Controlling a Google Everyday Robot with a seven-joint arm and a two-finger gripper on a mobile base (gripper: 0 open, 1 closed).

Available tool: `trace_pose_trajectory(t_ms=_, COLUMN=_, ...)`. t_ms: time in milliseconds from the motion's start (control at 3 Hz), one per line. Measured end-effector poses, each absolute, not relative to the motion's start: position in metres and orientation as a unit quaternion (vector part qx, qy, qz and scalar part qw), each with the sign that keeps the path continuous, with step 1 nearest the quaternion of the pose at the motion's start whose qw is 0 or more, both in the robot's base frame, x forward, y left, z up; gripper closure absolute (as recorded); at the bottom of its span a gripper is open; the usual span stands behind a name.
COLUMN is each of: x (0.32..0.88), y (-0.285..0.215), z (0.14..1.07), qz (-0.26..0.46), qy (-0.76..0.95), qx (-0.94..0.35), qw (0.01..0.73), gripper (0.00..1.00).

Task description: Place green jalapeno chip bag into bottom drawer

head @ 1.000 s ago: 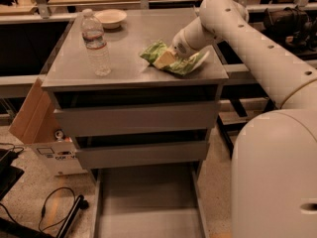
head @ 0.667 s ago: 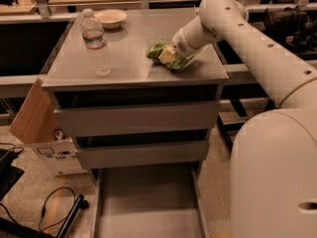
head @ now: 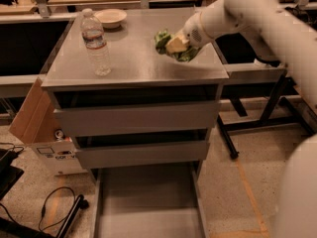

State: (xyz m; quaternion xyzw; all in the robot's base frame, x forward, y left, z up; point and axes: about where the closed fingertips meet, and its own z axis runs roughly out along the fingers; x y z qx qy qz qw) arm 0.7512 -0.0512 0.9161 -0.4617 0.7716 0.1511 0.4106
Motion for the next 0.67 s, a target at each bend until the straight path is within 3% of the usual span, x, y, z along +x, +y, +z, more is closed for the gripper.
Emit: trace_pose_trajectory(t_ms=667, x=0.674, y=-0.081, z=0.988, qz=0.160, qy=0.721, qx=-0.499, qw=0.453, gripper=1.00)
